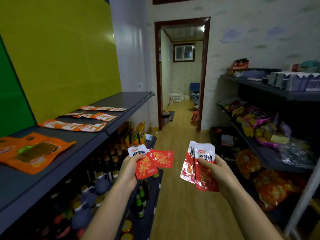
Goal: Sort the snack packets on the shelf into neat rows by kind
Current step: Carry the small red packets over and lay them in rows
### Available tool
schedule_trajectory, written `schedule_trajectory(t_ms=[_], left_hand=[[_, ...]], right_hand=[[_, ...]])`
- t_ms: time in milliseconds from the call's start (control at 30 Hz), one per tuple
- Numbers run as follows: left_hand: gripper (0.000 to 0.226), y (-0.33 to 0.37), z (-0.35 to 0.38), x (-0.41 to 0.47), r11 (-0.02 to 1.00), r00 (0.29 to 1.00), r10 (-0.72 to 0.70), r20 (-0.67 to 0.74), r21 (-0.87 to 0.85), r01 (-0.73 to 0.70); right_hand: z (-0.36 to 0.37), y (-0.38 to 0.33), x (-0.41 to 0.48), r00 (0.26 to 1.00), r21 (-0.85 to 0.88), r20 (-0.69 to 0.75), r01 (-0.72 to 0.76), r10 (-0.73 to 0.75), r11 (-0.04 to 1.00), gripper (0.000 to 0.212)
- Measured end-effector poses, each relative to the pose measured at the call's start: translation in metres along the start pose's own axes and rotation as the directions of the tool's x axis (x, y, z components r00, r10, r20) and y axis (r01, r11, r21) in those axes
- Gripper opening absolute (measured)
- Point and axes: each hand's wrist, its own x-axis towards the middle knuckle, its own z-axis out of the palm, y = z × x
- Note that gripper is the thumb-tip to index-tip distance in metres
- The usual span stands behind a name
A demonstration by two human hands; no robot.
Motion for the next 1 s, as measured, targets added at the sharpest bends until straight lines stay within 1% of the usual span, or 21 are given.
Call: schedule_trajectory(t_ms=[67, 167, 300, 367, 467, 533, 633, 733, 900, 1000], left_hand=[[0.006, -0.004, 0.012, 0.029, 1.0, 0.999, -0.024, -0.028, 0.011, 0.025], [0.008, -0.01, 0.03, 0.07, 0.999, 0.998, -0.03, -0.059, 0.023, 0.031], [0.01, -0.012, 0.057, 0.128, 1.0, 0.994, -0.015, -0.107, -0.003, 0.014], [0.007, -0.008, 0.074, 0.158, 1.0, 0.991, 0.008, -0.133, -0.024, -0.011], [0.013, 0.002, 0.102, 0.198, 0.998, 0.986, 0.027, -0.167, -0.047, -0.035], [0.009, 0.006, 0.12, 0.222, 0.996, 0.982, 0.05, -0.181, -0.07, -0.063], [0.009, 0.005, 0.137, 0.255, 0.992, 0.974, 0.051, -0.221, -0.103, -0.076], [0.014, 0.007, 0.144, 0.284, 0.995, 0.968, 0.048, -0.246, -0.073, -0.068], [0.03, 0.02, 0.147, 0.345, 0.987, 0.955, 0.128, -0.266, -0.062, -0.15], [0.022, 0.035, 0.151, 0.38, 0.978, 0.947, 0.2, -0.253, -0.008, -0.208]], right_hand=[[-0.002, 0.004, 0.03, 1.0, 0.009, 0.003, -0.025, 0.025, 1.0, 0.018], [-0.005, 0.009, 0.079, 0.998, 0.017, 0.039, -0.057, 0.056, 0.998, 0.016], [-0.008, 0.008, 0.153, 0.994, 0.005, 0.082, -0.072, 0.072, 0.997, 0.013], [-0.01, 0.0, 0.196, 0.991, 0.005, 0.123, -0.061, 0.06, 0.998, 0.016], [-0.013, -0.018, 0.257, 0.979, -0.009, 0.198, -0.049, 0.049, 0.999, 0.022], [-0.015, -0.026, 0.296, 0.97, -0.02, 0.238, -0.036, 0.04, 0.999, 0.023], [-0.011, -0.025, 0.347, 0.954, -0.02, 0.294, -0.055, 0.058, 0.998, 0.026], [0.002, -0.022, 0.387, 0.929, -0.031, 0.356, -0.096, 0.101, 0.995, 0.025], [0.039, -0.02, 0.459, 0.887, -0.034, 0.455, -0.073, 0.08, 0.997, 0.021], [0.072, -0.026, 0.499, 0.843, -0.04, 0.536, -0.029, 0.045, 0.999, 0.022]])
